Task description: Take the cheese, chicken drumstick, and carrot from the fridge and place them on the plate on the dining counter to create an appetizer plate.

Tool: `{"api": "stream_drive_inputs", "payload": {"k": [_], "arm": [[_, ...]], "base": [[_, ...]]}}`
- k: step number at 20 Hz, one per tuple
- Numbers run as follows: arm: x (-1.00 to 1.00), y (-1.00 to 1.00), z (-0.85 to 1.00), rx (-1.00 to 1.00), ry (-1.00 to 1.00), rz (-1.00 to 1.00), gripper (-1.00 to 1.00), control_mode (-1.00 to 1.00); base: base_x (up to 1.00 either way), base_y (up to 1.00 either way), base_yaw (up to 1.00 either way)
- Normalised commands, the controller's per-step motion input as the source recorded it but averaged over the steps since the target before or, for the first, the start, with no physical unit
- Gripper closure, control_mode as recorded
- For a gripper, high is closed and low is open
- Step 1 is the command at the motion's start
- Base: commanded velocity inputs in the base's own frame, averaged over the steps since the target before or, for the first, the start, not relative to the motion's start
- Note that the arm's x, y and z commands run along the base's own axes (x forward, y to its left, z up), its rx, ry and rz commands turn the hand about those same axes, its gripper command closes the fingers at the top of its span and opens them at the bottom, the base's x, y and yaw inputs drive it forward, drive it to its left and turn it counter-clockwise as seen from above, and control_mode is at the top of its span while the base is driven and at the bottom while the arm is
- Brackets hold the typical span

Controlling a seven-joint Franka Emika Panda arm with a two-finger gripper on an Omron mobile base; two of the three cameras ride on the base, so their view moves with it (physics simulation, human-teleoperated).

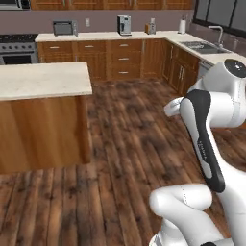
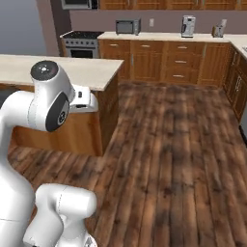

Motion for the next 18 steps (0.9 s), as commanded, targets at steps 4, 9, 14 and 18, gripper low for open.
{"api": "stream_drive_inputs", "payload": {"k": [4,9,14,18], "arm": [[0.00,0.00,0.00,0.00,0.00,0.00,-1.00,1.00],[0.00,0.00,0.00,0.00,0.00,0.00,-1.00,1.00],[0.00,0.00,0.00,0.00,0.00,0.00,-1.00,1.00],[0.00,0.00,0.00,0.00,0.00,0.00,-1.00,1.00]], "base": [[0.76,0.00,0.58],[0.85,0.00,0.57],[0.90,0.00,0.59],[0.97,0.00,0.59]]}}
